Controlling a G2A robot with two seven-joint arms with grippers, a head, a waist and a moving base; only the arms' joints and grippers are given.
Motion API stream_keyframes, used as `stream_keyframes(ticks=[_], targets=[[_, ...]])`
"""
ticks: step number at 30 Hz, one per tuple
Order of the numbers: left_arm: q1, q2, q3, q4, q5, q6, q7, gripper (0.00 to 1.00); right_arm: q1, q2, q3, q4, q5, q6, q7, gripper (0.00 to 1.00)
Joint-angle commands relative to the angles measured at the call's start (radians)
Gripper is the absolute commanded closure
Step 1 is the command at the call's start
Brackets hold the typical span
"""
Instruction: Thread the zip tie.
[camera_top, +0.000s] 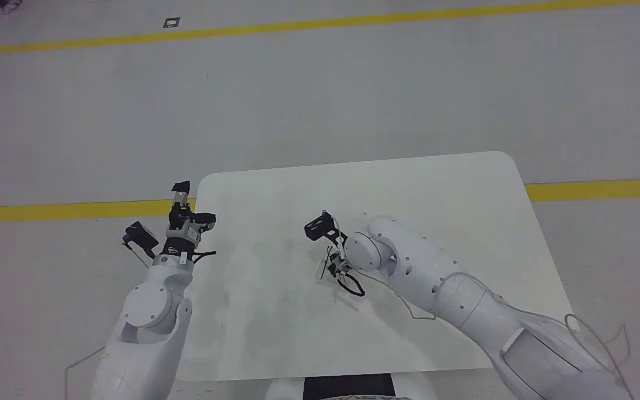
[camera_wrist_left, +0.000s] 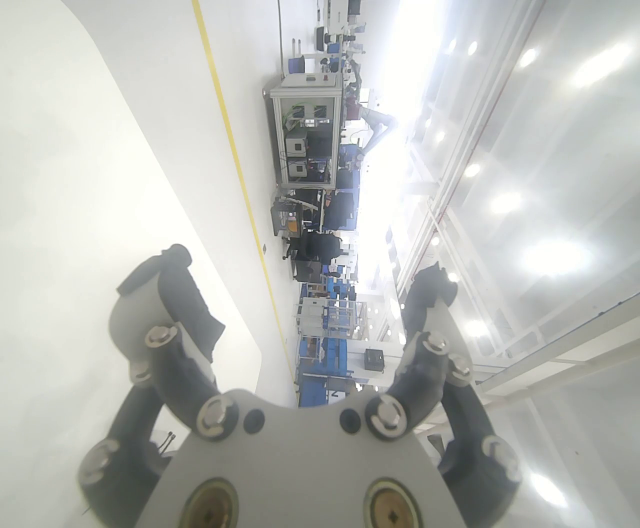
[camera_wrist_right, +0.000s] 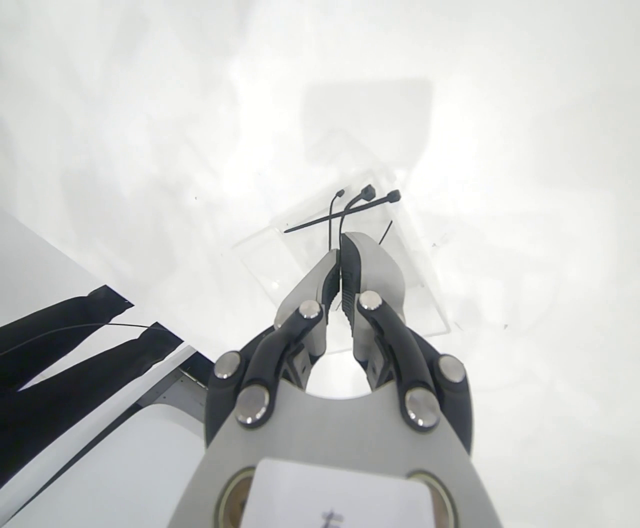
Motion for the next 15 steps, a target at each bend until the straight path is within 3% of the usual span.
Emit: stream_keyframes(ticks=[1, 10, 15], targets=[[0.000, 0.000, 0.000, 0.000, 0.000, 0.000, 0.000, 0.00, -0.004, 0.005, 0.013, -0.017, -0.002, -0.008, 0.013, 1.00], [0.000, 0.000, 0.000, 0.000, 0.000, 0.000, 0.000, 0.00, -0.060, 0.047, 0.126, -0.140, 0.023, -0.073, 0.029, 1.00], [0.000, 0.000, 0.000, 0.000, 0.000, 0.000, 0.000, 0.00, -0.127, 0.073, 0.225, -0.221, 0.115, -0.153, -0.024, 1.00]])
